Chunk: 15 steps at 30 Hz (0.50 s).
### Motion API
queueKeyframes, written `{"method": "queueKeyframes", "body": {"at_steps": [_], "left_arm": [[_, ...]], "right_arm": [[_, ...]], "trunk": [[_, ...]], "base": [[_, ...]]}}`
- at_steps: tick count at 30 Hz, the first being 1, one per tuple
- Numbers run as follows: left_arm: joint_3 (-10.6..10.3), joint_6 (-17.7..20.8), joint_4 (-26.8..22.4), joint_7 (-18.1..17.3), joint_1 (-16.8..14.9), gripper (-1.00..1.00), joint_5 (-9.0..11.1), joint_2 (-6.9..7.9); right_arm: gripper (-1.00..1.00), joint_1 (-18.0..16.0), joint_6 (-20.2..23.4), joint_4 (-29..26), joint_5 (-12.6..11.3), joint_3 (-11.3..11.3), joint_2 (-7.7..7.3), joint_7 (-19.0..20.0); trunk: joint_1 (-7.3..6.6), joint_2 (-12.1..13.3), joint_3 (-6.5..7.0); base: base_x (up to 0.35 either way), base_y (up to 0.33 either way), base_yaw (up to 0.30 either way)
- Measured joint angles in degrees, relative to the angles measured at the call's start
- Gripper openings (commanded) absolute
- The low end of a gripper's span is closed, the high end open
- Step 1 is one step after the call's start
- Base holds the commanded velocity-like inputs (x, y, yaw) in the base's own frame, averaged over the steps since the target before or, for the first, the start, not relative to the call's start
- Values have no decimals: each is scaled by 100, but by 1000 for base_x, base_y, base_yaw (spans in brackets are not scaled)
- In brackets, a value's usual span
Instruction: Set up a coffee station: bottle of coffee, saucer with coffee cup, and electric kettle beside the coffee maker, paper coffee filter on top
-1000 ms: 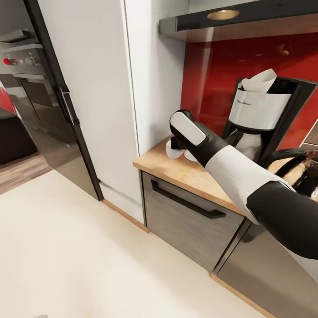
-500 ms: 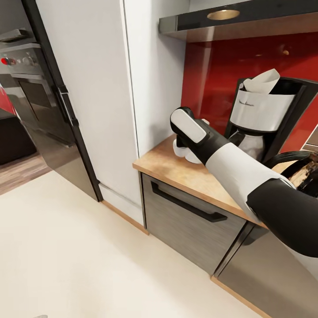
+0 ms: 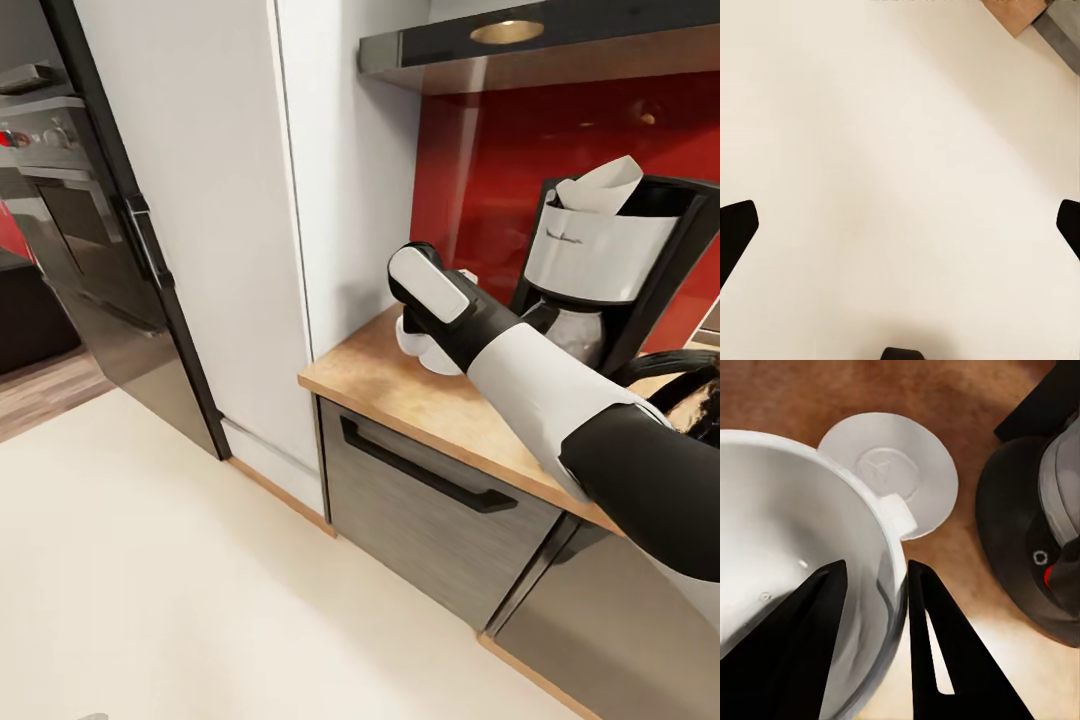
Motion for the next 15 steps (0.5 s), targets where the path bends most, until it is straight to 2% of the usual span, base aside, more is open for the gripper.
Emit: {"method": "queueKeyframes", "body": {"at_steps": [6,15], "left_arm": [[-1,0,1,2,0,100,1,1],[-1,0,2,3,-1,100,1,-1]], "right_arm": [[-100,3,-11,230,1,-12,-15,3],[-100,3,-20,315,1,-13,-21,7]], "trunk": [[-1,0,0],[1,0,0]], "base": [[150,-114,0],[16,-52,0]]}}
